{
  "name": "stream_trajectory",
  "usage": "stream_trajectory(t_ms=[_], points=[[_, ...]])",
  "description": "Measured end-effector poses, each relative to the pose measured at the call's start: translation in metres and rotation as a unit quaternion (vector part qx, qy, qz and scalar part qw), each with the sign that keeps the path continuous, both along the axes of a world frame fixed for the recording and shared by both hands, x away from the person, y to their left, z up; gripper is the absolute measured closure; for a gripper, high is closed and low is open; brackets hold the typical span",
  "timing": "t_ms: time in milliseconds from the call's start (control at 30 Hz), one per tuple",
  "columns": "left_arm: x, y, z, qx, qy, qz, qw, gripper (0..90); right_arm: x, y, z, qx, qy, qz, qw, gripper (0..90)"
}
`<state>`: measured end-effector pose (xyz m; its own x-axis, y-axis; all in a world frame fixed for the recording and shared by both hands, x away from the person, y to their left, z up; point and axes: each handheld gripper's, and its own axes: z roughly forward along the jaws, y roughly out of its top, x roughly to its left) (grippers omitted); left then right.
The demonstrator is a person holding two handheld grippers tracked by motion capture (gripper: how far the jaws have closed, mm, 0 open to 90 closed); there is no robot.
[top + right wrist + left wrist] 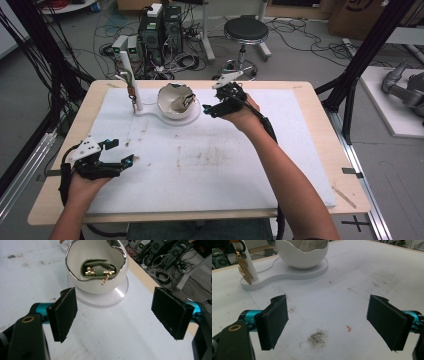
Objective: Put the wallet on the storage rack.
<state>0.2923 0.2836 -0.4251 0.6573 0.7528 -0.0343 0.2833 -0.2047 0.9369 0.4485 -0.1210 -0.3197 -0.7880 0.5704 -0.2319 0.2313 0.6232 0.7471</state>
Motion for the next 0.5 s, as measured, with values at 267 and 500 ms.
stream_trajectory(t_ms=[267,500], points=[[0.012,-0.014,0.0,-0.001,0.002,-0.019,0.9998,17.3,-0.023,-0.051,0.001,0.031,-0.011,-0.026,0.9991,21.4],[0.021,-0.023,0.0,-0.006,0.002,-0.03,0.9995,17.3,-0.048,-0.098,-0.008,0.075,-0.022,-0.043,0.996,21.3]])
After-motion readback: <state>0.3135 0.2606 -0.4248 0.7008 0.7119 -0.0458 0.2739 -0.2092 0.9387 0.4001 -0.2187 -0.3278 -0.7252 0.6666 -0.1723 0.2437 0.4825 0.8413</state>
